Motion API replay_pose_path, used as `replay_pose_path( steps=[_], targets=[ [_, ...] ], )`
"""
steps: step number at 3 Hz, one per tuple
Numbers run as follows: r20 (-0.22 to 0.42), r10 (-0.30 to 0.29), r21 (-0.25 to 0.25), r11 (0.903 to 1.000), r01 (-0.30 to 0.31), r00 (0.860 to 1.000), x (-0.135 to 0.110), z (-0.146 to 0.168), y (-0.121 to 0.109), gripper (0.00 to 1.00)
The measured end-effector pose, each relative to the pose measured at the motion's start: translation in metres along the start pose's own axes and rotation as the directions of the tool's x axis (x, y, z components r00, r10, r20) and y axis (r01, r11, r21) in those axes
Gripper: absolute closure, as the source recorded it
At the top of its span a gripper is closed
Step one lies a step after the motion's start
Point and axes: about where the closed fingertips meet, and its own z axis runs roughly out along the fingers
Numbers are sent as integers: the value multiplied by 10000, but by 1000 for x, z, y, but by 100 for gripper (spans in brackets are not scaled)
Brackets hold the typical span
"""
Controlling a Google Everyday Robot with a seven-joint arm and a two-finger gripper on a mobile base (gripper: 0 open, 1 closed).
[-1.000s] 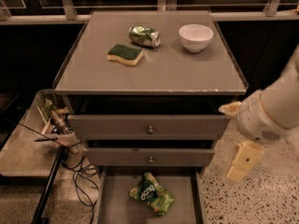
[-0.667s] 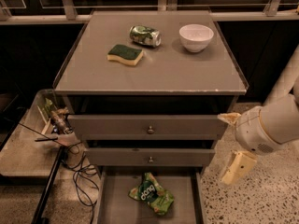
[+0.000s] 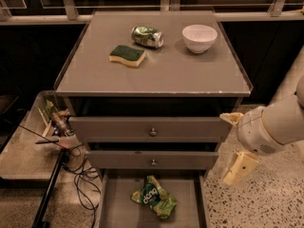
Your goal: Pick green rice chip bag from bottom drawer and place on counter
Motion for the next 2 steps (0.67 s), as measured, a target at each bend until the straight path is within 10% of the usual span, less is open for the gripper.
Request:
replay_pose_path(
  steps=[2],
  targets=[
    [387,542,-1119,9925,-496,9978,14,71,8,0]
  ],
)
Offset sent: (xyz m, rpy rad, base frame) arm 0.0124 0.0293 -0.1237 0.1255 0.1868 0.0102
